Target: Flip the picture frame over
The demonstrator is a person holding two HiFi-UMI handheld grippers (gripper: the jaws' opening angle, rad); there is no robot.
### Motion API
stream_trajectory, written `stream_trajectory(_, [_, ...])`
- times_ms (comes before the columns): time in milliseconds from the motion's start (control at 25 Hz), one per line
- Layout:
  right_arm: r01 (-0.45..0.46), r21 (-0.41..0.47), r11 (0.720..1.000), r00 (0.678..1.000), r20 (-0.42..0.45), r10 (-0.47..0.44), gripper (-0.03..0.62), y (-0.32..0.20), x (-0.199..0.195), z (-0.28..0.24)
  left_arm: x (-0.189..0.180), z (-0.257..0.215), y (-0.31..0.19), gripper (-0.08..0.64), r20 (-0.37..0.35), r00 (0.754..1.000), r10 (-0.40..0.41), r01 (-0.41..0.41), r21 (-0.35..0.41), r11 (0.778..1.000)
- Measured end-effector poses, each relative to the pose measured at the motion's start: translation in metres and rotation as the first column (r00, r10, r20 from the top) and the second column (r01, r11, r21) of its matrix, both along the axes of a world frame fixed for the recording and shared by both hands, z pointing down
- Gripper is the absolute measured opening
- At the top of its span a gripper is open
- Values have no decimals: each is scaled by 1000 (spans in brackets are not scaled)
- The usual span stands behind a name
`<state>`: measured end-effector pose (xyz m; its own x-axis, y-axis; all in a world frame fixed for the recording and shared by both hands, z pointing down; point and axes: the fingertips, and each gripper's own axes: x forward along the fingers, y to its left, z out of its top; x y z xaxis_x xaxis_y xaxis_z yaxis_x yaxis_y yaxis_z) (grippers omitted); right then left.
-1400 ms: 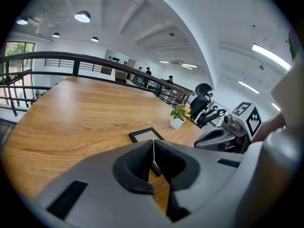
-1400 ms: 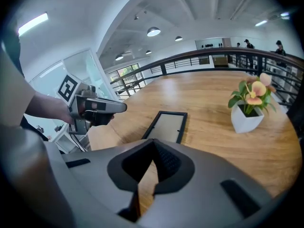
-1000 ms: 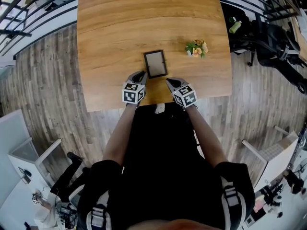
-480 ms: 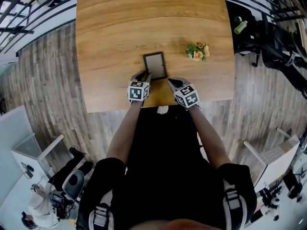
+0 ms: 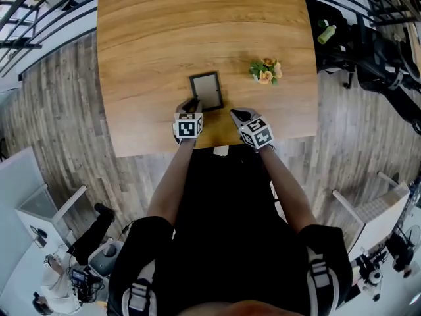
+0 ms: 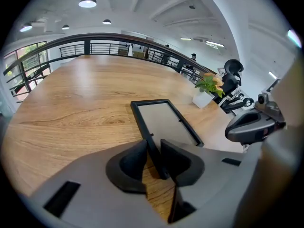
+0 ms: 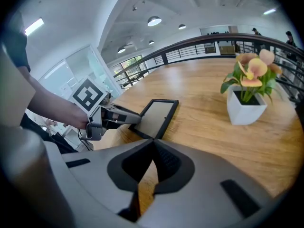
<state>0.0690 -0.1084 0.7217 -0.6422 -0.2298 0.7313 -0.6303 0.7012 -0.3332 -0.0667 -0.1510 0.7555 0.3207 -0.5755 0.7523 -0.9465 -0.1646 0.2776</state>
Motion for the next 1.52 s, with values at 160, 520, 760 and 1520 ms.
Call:
stream_trajectory(160, [-5, 2, 1000, 1000, -1, 5, 8, 1, 3, 0, -3, -1, 2, 90, -21, 999, -44, 43, -22, 999])
stream_trajectory(520, [-11, 5, 1000, 1000, 8, 11, 8, 11, -4, -2, -17, -2, 8, 62, 33, 999, -33, 34, -25, 999])
stream_trajectory(760, [-14, -1, 1000, 1000, 0, 14, 8, 17, -3, 0, -15, 0, 6, 64, 97, 995, 14, -13, -13, 1000])
stream_trajectory(1520, [-24, 5, 1000, 999, 26, 24, 8, 15, -11, -3, -10, -11, 3, 55, -98, 992, -75, 70, -55, 996])
